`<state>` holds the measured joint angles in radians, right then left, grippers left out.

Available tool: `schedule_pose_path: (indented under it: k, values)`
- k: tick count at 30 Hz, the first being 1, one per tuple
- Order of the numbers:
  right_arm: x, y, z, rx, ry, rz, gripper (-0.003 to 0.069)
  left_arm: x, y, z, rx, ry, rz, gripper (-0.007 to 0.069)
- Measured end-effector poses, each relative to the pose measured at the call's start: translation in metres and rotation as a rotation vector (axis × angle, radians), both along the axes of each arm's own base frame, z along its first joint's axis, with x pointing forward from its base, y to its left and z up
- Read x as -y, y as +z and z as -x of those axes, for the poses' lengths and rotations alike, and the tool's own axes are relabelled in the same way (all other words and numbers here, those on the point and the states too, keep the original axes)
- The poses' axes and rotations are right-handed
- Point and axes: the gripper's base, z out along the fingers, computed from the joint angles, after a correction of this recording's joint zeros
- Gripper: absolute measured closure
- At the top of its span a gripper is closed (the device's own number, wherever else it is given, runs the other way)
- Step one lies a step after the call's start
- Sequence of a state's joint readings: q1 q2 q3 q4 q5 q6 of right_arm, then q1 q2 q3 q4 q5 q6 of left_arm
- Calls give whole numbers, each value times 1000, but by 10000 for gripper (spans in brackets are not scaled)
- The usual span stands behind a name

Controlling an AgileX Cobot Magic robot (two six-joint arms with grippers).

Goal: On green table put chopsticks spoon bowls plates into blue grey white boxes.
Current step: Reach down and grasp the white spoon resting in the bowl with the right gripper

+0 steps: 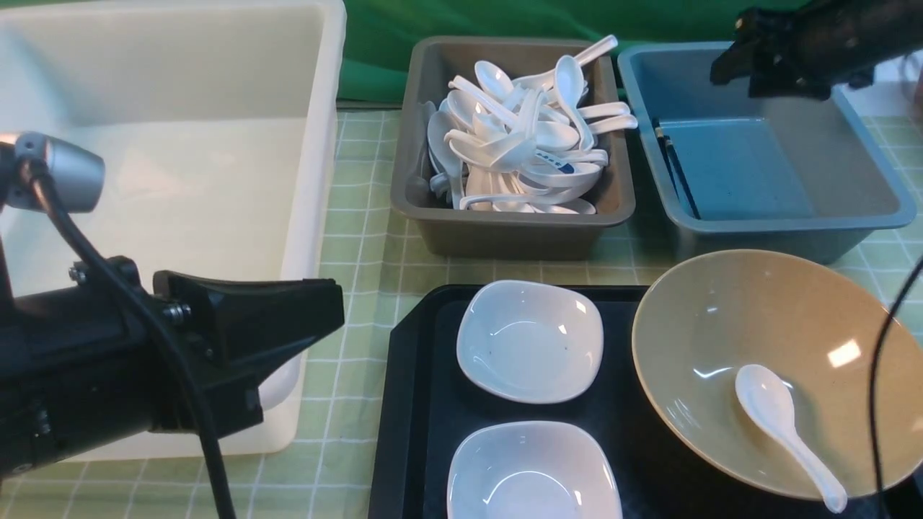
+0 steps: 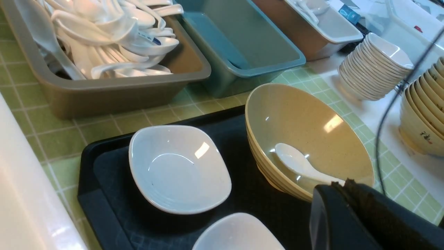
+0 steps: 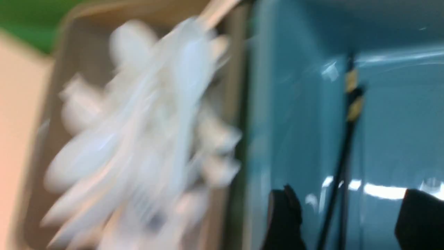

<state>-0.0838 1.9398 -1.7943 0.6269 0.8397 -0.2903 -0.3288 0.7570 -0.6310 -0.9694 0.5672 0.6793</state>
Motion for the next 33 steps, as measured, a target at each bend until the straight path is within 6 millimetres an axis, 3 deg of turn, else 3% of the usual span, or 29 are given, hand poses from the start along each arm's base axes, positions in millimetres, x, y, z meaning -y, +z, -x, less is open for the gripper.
schedule_pose_path:
  k: [3,6,7,8,11,15,16,21,28,33]
  values:
    - [-15,25,33,-63,116,45,218,-1,4,-3,31,15,-4,626]
    - [-34,30,59,-128,186,107,216,0,11,-7,61,14,-13,626]
    - [-51,26,80,-191,228,173,216,2,19,-11,86,2,-24,626]
    - [-53,25,82,-201,228,179,216,2,20,-12,89,0,-25,626]
    - [-79,4,127,-338,274,324,216,11,38,-19,100,-85,-47,626]
    - [-87,-21,162,-460,292,387,216,19,46,-18,80,-189,-66,626]
    - [-87,-23,163,-468,291,388,216,19,47,-18,80,-194,-66,626]
    - [-79,-72,179,-599,286,454,216,27,44,-8,57,-297,-96,626]
    - [-81,-108,170,-696,296,475,223,30,44,-6,58,-322,-101,626]
    - [-82,-127,165,-758,305,488,304,30,44,-6,59,-322,-101,626]
